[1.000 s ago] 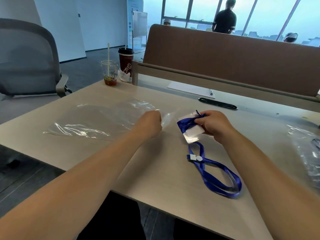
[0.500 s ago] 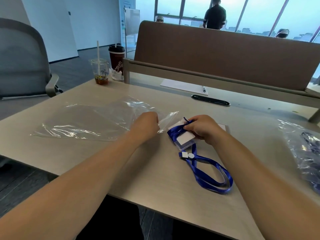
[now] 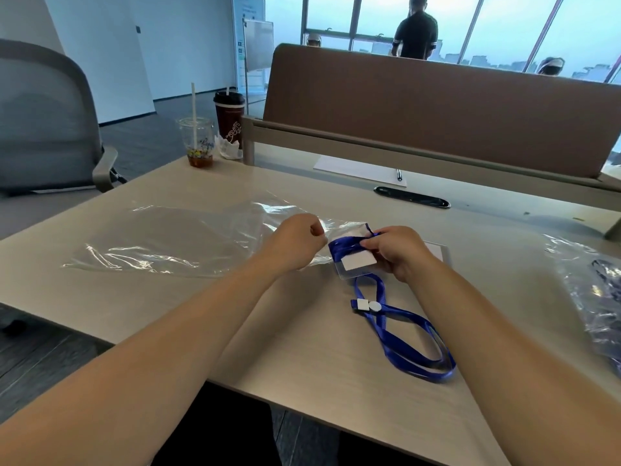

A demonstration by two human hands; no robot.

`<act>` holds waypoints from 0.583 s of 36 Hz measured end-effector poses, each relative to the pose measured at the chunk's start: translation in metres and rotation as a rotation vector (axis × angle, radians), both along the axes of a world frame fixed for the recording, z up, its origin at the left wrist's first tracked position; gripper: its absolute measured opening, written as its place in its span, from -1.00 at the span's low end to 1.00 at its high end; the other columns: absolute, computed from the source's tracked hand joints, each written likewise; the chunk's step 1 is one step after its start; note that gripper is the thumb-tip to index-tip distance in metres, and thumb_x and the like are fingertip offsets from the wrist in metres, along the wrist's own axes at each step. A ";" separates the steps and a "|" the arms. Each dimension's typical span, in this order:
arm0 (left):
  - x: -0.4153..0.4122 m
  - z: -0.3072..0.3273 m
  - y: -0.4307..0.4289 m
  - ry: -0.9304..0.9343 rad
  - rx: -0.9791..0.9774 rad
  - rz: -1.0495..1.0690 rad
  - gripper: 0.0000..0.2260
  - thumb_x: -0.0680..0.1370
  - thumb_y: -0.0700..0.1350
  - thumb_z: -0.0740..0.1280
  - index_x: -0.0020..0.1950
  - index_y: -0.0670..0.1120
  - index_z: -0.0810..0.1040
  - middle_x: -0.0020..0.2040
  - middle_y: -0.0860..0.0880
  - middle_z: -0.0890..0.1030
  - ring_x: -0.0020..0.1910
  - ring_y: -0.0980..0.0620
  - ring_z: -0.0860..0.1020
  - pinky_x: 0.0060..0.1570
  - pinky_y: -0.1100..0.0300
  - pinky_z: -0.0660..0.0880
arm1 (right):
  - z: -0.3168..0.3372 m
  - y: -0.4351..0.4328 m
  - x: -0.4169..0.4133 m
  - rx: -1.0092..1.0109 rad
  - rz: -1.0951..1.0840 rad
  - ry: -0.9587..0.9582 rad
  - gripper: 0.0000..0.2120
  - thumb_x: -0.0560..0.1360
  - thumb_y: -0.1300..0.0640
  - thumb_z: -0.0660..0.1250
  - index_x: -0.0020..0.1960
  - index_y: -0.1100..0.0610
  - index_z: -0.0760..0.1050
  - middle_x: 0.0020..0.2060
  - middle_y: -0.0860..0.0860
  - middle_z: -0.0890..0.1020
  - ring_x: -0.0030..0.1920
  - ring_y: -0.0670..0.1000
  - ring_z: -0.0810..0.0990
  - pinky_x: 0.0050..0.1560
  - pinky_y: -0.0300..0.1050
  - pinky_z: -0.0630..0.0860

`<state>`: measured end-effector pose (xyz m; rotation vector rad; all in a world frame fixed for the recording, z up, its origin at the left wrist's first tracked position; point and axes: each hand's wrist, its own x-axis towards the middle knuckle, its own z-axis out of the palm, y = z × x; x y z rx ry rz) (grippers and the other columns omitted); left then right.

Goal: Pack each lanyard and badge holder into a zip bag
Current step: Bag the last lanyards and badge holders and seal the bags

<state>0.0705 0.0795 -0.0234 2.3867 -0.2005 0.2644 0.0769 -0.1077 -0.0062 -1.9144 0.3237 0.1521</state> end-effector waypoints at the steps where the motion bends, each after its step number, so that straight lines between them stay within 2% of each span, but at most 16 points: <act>1: 0.000 0.000 0.000 0.003 0.005 -0.009 -0.92 0.58 -0.11 0.33 -0.05 -0.09 0.58 -0.18 0.07 0.54 -0.21 0.11 0.49 -0.27 0.26 0.40 | 0.000 0.000 0.001 0.018 -0.015 0.007 -0.91 0.51 0.26 0.43 0.00 0.17 0.56 -0.05 0.17 0.70 -0.08 0.16 0.72 0.07 0.14 0.65; 4: -0.002 0.001 -0.003 0.033 0.025 -0.030 -0.93 0.57 -0.12 0.32 -0.05 -0.09 0.57 -0.19 0.07 0.52 -0.23 0.11 0.48 -0.29 0.28 0.38 | -0.001 0.001 0.003 0.075 -0.058 0.033 -0.89 0.51 0.26 0.43 0.03 0.20 0.56 -0.07 0.17 0.70 -0.11 0.15 0.73 -0.01 0.03 0.67; 7: -0.003 -0.001 -0.005 0.057 0.063 -0.045 -0.94 0.57 -0.12 0.32 -0.04 -0.09 0.57 -0.19 0.07 0.52 -0.24 0.11 0.47 -0.29 0.27 0.40 | -0.001 0.001 0.002 0.047 -0.074 0.051 -0.94 0.51 0.23 0.43 -0.05 0.19 0.56 -0.08 0.15 0.70 -0.08 0.13 0.72 -0.24 -0.15 0.56; 9: -0.003 -0.002 -0.005 0.059 0.077 -0.047 -0.94 0.57 -0.14 0.32 -0.05 -0.10 0.57 -0.21 0.07 0.51 -0.25 0.10 0.47 -0.28 0.27 0.40 | 0.000 0.000 0.001 0.019 -0.076 0.075 -0.93 0.52 0.21 0.43 -0.09 0.20 0.57 -0.21 0.10 0.66 -0.27 0.03 0.63 -0.36 -0.21 0.41; 11: -0.004 -0.003 -0.005 0.057 0.084 -0.046 -0.94 0.57 -0.16 0.31 -0.05 -0.10 0.56 -0.22 0.07 0.50 -0.25 0.09 0.47 -0.31 0.28 0.38 | 0.001 -0.002 0.001 0.033 -0.076 0.110 -0.92 0.53 0.22 0.41 -0.10 0.23 0.57 -0.37 0.05 0.52 -0.46 -0.05 0.39 -0.45 -0.23 0.25; 13: -0.005 -0.003 -0.005 0.059 0.087 -0.045 -0.95 0.56 -0.16 0.32 -0.05 -0.11 0.57 -0.23 0.08 0.51 -0.24 0.09 0.47 -0.31 0.29 0.36 | 0.002 -0.005 0.002 0.053 -0.077 0.135 -0.90 0.54 0.22 0.39 -0.14 0.22 0.55 -0.42 0.03 0.44 -0.49 -0.07 0.28 -0.46 -0.23 0.20; 17: -0.006 -0.001 -0.006 0.081 0.101 -0.052 -0.93 0.54 -0.16 0.33 -0.06 -0.14 0.58 -0.21 0.03 0.54 -0.24 0.08 0.48 -0.34 0.28 0.34 | 0.001 -0.005 0.004 0.070 -0.068 0.133 -0.88 0.56 0.21 0.37 -0.15 0.21 0.53 -0.43 0.03 0.41 -0.49 -0.07 0.25 -0.45 -0.22 0.19; 21: -0.008 0.000 -0.006 0.123 0.059 -0.047 -0.86 0.55 -0.17 0.31 -0.05 -0.23 0.60 -0.16 -0.12 0.64 -0.28 0.01 0.53 -0.21 0.09 0.52 | -0.004 -0.001 0.004 0.047 -0.082 0.116 -0.88 0.57 0.19 0.36 -0.12 0.22 0.55 -0.41 0.06 0.45 -0.47 -0.05 0.29 -0.45 -0.21 0.23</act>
